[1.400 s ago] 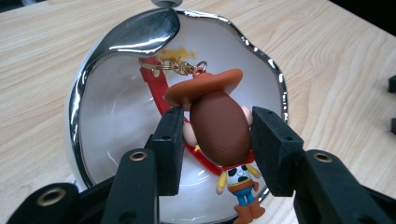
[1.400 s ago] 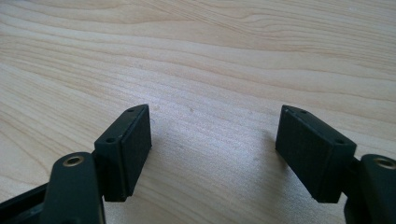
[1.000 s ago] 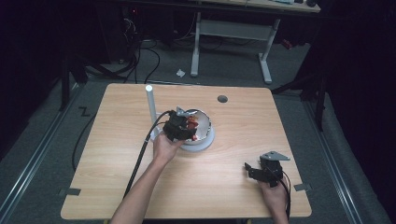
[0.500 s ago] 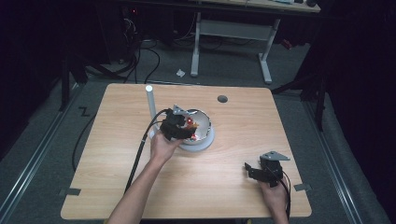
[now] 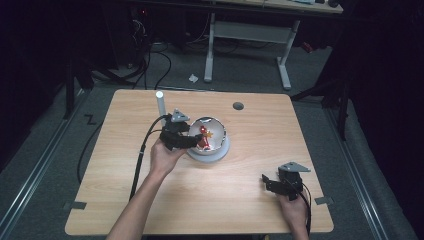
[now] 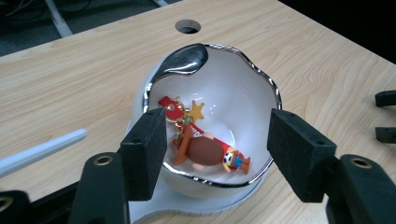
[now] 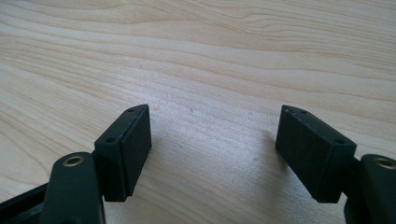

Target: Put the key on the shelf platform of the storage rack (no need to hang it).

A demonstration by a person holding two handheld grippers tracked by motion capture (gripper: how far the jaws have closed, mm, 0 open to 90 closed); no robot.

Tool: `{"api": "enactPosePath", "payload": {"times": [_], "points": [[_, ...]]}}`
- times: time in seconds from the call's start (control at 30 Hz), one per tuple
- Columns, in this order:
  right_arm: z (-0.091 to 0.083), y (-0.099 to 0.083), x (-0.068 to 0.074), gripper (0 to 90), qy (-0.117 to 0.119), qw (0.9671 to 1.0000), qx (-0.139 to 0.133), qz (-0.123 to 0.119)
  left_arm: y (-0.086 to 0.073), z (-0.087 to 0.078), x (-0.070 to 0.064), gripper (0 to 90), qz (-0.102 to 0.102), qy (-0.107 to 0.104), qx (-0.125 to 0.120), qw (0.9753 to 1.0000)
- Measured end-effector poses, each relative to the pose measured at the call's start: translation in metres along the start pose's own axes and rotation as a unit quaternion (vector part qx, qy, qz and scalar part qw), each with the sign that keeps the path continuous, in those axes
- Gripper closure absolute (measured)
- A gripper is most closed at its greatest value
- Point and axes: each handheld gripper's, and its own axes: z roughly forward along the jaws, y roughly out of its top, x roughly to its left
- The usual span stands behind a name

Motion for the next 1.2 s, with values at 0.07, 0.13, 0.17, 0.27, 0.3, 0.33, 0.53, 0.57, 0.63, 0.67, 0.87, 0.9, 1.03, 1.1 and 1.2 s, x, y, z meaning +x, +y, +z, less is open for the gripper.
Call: {"api": "enactPosePath", "payload": {"times": [0.07,0.13,0.17,0.27,0.3,0.33,0.53,0.57,0.63,0.67,0.87,0.9,1.03,1.1,1.2], "points": [[0.000,0.000,0.000,27.1,0.000,1.0000,0.000,0.000,-0.004,-0.009,0.004,38.0,-0.005,0.003,-0.009,0.9999],[0.000,0.000,0.000,27.1,0.000,1.0000,0.000,0.000,-0.005,-0.011,0.005,37.9,-0.007,0.004,-0.012,0.9999],[0.000,0.000,0.000,27.1,0.000,1.0000,0.000,0.000,-0.006,-0.013,0.007,37.7,-0.011,0.004,-0.013,0.9999],[0.000,0.000,0.000,27.1,0.000,1.0000,0.000,0.000,-0.009,-0.019,0.011,37.1,-0.016,0.006,-0.010,0.9998],[0.000,0.000,0.000,27.1,0.000,1.0000,0.000,0.000,-0.009,-0.020,0.011,36.6,-0.016,0.007,-0.011,0.9998],[0.000,0.000,0.000,27.1,0.000,1.0000,0.000,0.000,-0.010,-0.023,0.011,36.4,-0.016,0.007,-0.013,0.9998],[0.000,0.000,0.000,27.1,0.000,1.0000,0.000,0.000,-0.012,-0.039,0.014,35.9,-0.019,0.007,-0.026,0.9995],[0.000,0.000,0.000,27.1,0.000,1.0000,0.000,0.000,-0.012,-0.041,0.014,35.9,-0.018,0.007,-0.026,0.9995],[0.000,0.000,0.000,27.1,0.000,1.0000,0.000,0.000,-0.013,-0.046,0.015,35.5,-0.017,0.009,-0.030,0.9994],[0.000,0.000,0.000,27.1,0.000,1.0000,0.000,0.000,-0.013,-0.047,0.015,35.5,-0.018,0.009,-0.033,0.9993],[0.000,0.000,0.000,27.1,0.000,1.0000,0.000,0.000,-0.020,-0.059,0.019,34.9,-0.032,0.010,-0.040,0.9986],[0.000,0.000,0.000,27.1,0.000,1.0000,0.000,0.000,-0.022,-0.062,0.020,34.9,-0.030,0.011,-0.040,0.9987],[0.000,0.000,0.000,27.1,0.000,1.0000,0.000,0.000,-0.030,-0.072,0.024,34.7,-0.038,0.016,-0.046,0.9981],[0.000,0.000,0.000,27.1,0.000,1.0000,0.000,0.000,-0.033,-0.075,0.026,34.7,-0.043,0.018,-0.046,0.9978],[0.000,0.000,0.000,27.1,0.000,1.0000,0.000,0.000,-0.038,-0.081,0.030,34.2,-0.047,0.024,-0.048,0.9974]]}}
